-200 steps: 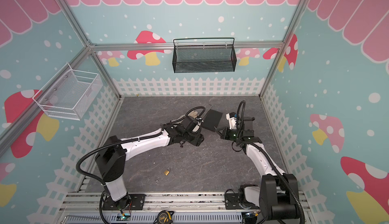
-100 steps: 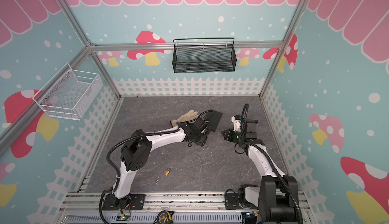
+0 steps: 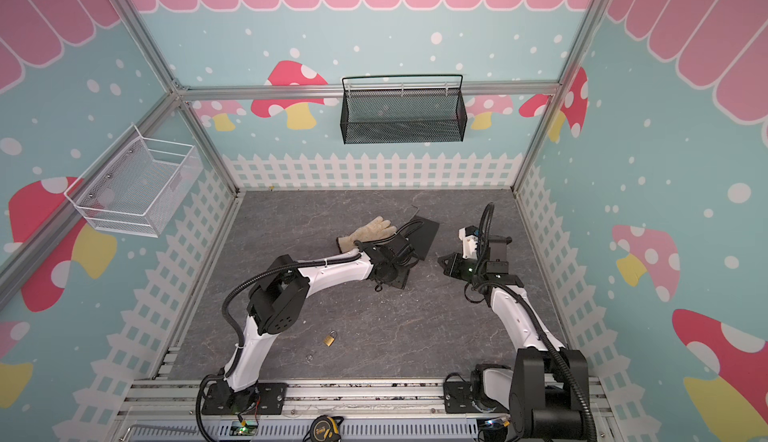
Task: Unlock with the key
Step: 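Lower the left gripper onto the black padlock and close on it, then hold the black padlock with the left gripper while the right gripper holds the key nearby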
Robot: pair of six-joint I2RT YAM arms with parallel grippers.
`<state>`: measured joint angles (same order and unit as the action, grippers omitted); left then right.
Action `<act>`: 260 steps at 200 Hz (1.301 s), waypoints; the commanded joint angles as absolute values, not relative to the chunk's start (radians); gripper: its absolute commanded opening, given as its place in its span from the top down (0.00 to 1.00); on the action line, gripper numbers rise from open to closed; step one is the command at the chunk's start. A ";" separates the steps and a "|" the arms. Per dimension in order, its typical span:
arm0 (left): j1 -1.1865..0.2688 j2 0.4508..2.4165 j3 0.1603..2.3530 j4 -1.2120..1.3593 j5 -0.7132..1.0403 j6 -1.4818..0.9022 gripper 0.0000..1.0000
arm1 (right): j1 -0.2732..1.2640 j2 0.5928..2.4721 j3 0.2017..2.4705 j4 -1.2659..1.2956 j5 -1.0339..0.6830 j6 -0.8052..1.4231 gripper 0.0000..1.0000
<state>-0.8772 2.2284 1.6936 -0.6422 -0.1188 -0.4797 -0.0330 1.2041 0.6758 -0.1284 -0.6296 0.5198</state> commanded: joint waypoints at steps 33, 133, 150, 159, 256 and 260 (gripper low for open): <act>-0.905 2.249 1.674 -0.721 -0.115 -0.633 0.40 | -0.043 1.180 0.658 -0.112 -0.653 0.503 1.00; -0.923 2.267 1.678 -0.767 -0.178 -0.765 0.51 | -0.046 1.189 0.653 -0.097 -0.680 0.509 1.00; -0.932 2.268 1.683 -0.792 -0.208 -0.771 0.52 | -0.046 1.189 0.648 -0.094 -0.684 0.511 1.00; -0.937 2.269 1.688 -0.804 -0.223 -0.770 0.52 | -0.046 1.189 0.644 -0.091 -0.687 0.510 1.00; -0.937 2.337 1.753 -0.818 -0.220 -0.805 0.61 | -0.049 1.187 0.636 -0.072 -0.704 0.512 1.00; -0.936 2.338 1.755 -0.818 -0.220 -0.805 0.61 | -0.049 1.186 0.635 -0.071 -0.703 0.512 1.00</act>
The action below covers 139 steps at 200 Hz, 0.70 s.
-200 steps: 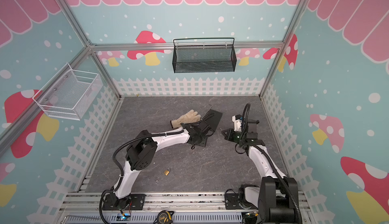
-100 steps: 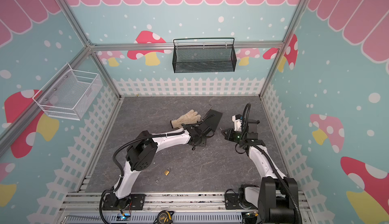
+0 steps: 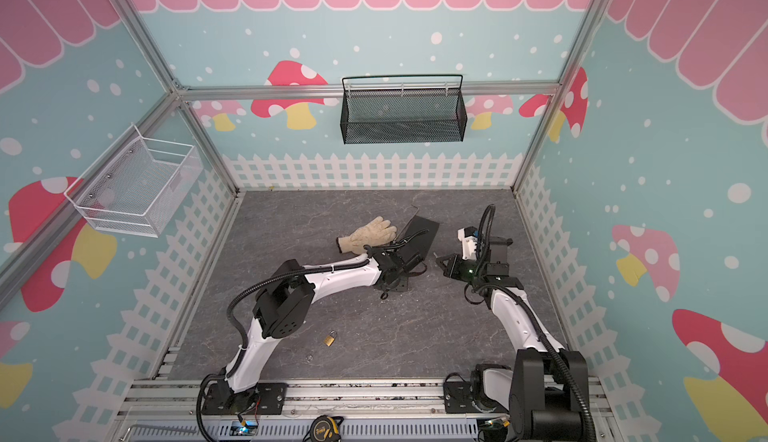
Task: Unlock with the key
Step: 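Hold the black padlock with the left gripper while the right gripper holds the key nearby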
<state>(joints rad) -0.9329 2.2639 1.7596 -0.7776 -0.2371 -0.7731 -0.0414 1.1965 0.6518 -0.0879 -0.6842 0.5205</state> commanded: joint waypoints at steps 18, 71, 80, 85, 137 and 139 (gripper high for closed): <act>-0.934 2.344 1.758 -0.821 -0.227 -0.804 0.61 | -0.049 1.182 0.633 -0.070 -0.696 0.513 1.00; -0.924 2.356 1.763 -0.830 -0.233 -0.784 0.61 | -0.051 1.191 0.634 -0.060 -0.705 0.528 1.00; -0.924 2.355 1.761 -0.830 -0.238 -0.784 0.60 | -0.051 1.190 0.633 -0.058 -0.703 0.529 1.00; -0.923 2.356 1.761 -0.831 -0.241 -0.784 0.60 | -0.051 1.190 0.632 -0.058 -0.703 0.529 1.00; -0.922 2.381 1.779 -0.831 -0.234 -0.782 0.59 | -0.051 1.194 0.633 -0.052 -0.710 0.537 1.00; -0.922 2.381 1.779 -0.829 -0.235 -0.783 0.59 | -0.052 1.194 0.633 -0.052 -0.710 0.537 1.00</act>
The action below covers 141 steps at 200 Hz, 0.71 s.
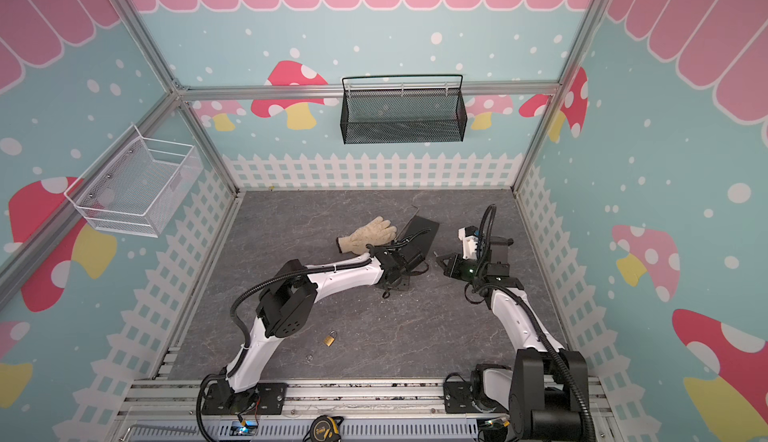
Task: Unlock with the key
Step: 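Hold the black padlock with the left gripper while the right gripper holds the key nearby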
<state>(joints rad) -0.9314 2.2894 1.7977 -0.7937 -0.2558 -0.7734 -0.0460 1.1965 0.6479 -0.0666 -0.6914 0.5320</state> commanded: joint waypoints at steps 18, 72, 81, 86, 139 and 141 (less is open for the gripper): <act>-0.922 2.387 1.781 -0.830 -0.241 -0.784 0.60 | -0.051 1.192 0.631 -0.052 -0.709 0.535 1.00; -0.922 2.392 1.780 -0.828 -0.269 -0.765 0.75 | -0.051 1.187 0.620 -0.039 -0.719 0.541 1.00; -0.921 2.389 1.777 -0.827 -0.274 -0.765 0.80 | -0.051 1.187 0.618 -0.034 -0.731 0.538 1.00; -0.922 2.384 1.775 -0.824 -0.277 -0.763 0.81 | -0.051 1.187 0.619 -0.032 -0.734 0.538 1.00; -0.919 2.292 1.764 -0.808 -0.293 -0.767 0.99 | -0.051 1.167 0.624 -0.052 -0.723 0.548 1.00; -0.919 2.287 1.762 -0.806 -0.294 -0.769 1.00 | -0.051 1.166 0.625 -0.056 -0.723 0.548 1.00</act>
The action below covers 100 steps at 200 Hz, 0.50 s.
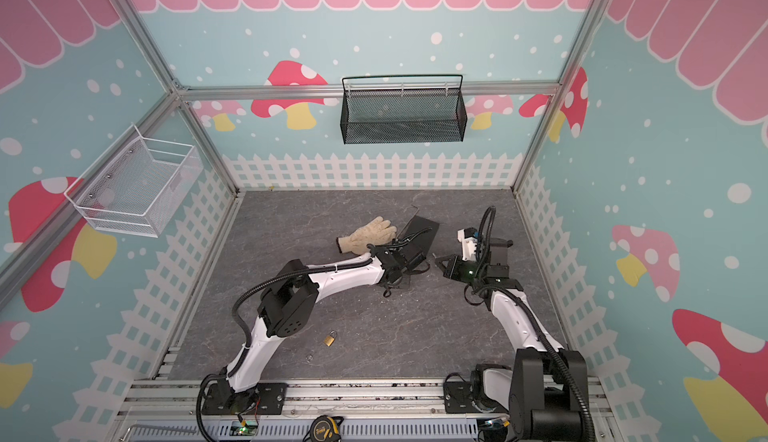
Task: Unlock with the key
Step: 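Hold the black padlock with the left gripper while the right gripper holds the key nearby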
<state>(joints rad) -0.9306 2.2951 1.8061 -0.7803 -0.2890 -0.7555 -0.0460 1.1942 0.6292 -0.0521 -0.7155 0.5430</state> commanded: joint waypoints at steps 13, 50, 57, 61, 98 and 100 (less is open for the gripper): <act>-0.916 2.249 1.744 -0.786 -0.290 -0.783 1.00 | -0.051 1.161 0.630 -0.072 -0.717 0.538 1.00; -0.904 2.114 1.633 -0.690 -0.261 -0.844 1.00 | -0.046 1.157 0.645 -0.112 -0.714 0.526 1.00; -0.901 2.082 1.597 -0.661 -0.247 -0.863 1.00 | -0.042 1.158 0.652 -0.125 -0.709 0.519 1.00; -0.899 2.065 1.578 -0.645 -0.240 -0.875 1.00 | -0.040 1.158 0.657 -0.132 -0.706 0.515 1.00; -0.882 1.897 1.401 -0.509 -0.190 -0.987 1.00 | 0.006 1.168 0.702 -0.201 -0.663 0.483 1.00; -0.880 1.889 1.392 -0.504 -0.190 -0.994 1.00 | 0.011 1.168 0.703 -0.203 -0.659 0.484 1.00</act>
